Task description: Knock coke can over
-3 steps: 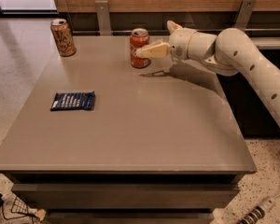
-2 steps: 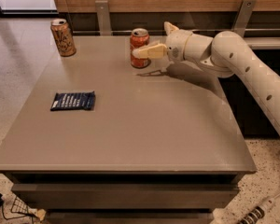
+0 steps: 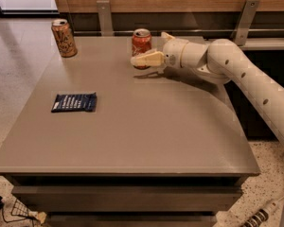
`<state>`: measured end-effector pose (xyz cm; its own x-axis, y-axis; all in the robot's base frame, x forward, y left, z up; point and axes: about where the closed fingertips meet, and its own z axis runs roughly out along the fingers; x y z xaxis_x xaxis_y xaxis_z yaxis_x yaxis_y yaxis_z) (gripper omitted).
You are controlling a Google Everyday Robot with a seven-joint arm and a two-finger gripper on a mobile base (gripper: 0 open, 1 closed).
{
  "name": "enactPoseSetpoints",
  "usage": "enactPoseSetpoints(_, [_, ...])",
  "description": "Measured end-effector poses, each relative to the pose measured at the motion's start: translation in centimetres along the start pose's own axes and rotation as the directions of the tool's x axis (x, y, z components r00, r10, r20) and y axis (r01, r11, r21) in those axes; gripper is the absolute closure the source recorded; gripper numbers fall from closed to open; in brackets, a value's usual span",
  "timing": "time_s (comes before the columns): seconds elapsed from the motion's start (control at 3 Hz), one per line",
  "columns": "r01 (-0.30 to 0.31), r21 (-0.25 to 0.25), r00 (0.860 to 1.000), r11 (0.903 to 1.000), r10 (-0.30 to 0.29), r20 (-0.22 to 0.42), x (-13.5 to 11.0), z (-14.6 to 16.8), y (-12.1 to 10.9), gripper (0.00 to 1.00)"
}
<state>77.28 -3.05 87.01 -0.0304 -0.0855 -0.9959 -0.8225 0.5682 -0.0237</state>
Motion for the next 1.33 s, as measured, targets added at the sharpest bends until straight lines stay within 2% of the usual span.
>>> enactPoseSetpoints(0.33, [0.001, -0.004, 1.000, 1.0000, -0.001, 0.000, -0.06, 0.22, 0.19, 0.18])
enactPoseSetpoints(1.33, [0.000, -0.017, 1.000, 0.9998, 0.000, 0.001, -0.09, 0.96, 0.79, 0.87])
